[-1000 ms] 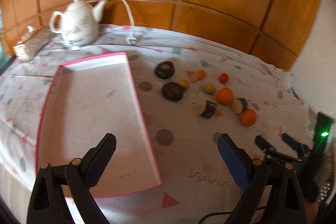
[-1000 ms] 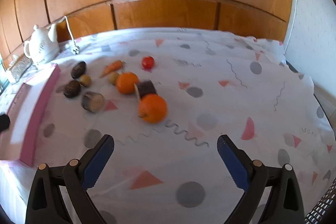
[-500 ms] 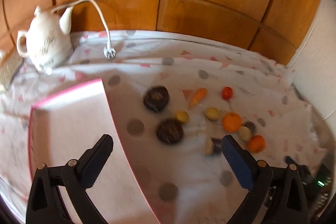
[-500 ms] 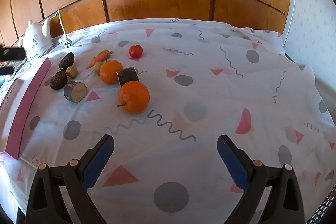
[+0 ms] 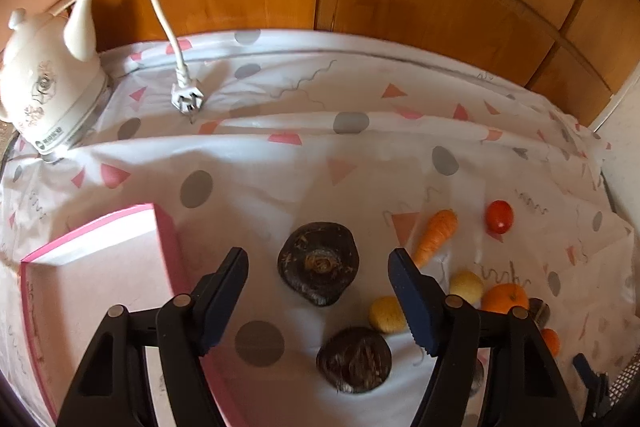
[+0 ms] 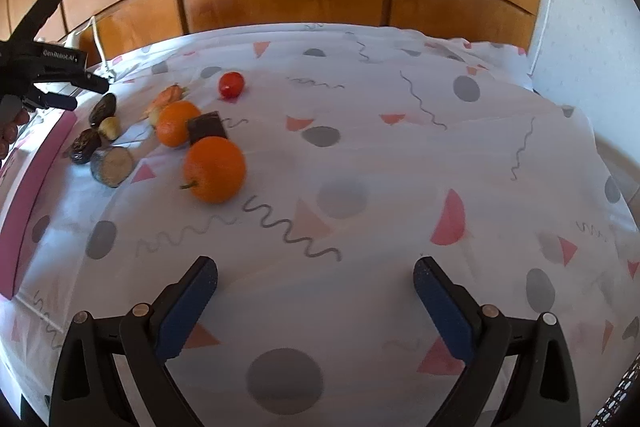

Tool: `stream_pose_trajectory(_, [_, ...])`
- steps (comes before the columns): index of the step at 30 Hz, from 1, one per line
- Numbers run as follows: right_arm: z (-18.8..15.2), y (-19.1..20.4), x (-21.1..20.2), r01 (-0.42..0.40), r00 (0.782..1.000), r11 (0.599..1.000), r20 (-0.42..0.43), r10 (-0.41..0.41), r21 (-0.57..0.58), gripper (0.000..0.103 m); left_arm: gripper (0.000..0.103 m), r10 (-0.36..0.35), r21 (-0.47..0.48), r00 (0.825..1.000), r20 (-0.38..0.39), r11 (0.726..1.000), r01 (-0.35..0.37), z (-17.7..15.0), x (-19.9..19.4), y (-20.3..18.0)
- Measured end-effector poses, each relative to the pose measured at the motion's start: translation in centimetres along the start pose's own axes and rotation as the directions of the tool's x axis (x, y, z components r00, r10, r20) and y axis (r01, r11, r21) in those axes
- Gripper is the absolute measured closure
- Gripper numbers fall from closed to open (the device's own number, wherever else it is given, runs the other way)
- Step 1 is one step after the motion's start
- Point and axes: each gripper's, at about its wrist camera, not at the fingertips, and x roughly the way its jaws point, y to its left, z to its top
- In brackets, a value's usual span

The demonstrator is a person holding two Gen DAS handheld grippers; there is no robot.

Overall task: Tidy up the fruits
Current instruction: 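Reach the left gripper to the dark round fruit and grasp it, then carry the dark fruit into the pink tray and open the left gripper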

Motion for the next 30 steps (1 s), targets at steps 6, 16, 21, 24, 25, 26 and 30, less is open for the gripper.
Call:
stream_pose_trajectory(6, [-0.1, -0.2, 0.1, -0.004, 1.0, 1.0, 0.01, 0.004, 0.007, 0.003, 0.054, -0.012, -0.021, 1.0, -0.023, 1.0, 0.011, -0.5, 1.7, 0.0])
stream_pose_trajectory(16, [-0.2, -0.2, 0.2, -0.013, 1.0, 1.0, 0.014, 0.013, 0.014, 0.002, 0.054, -0.058, -0.128, 0.986, 0.155, 0.989, 0.078, -2.6, -5.2, 2.3])
stream_pose_trajectory(21, [-0.1, -0.1, 0.2, -0.013, 1.0, 1.0, 0.014, 0.012, 0.018, 0.002, 0.054, 0.033, -0.262, 0.983, 0.178, 0.965, 0.015, -5.5, -7.9, 6.6])
stream_pose_trajectory(24, [-0.1, -0.1, 0.3, -0.01, 1.0, 1.0, 0.013, 0.009, 0.019, 0.002, 0.054, 0.108, -0.307, 0.983, 0.151, 0.95, -0.057, -7.6, -8.3, 8.9])
stream_pose_trajectory(25, [-0.1, -0.1, 0.3, -0.008, 1.0, 1.0, 0.013, 0.008, 0.018, 0.002, 0.054, 0.131, -0.32, 0.981, 0.14, 0.944, -0.08, -8.5, -8.4, 9.8])
stream_pose_trajectory(26, [-0.1, -0.1, 0.3, -0.007, 1.0, 1.0, 0.013, 0.007, 0.018, 0.002, 0.054, 0.162, -0.337, 0.979, 0.124, 0.935, -0.112, -9.3, -8.3, 10.6])
stream_pose_trajectory(30, [-0.1, 0.0, 0.3, -0.002, 1.0, 1.0, 0.016, 0.002, 0.016, 0.002, 0.054, 0.221, -0.393, 0.972, 0.075, 0.903, -0.175, -12.1, -7.6, 12.9])
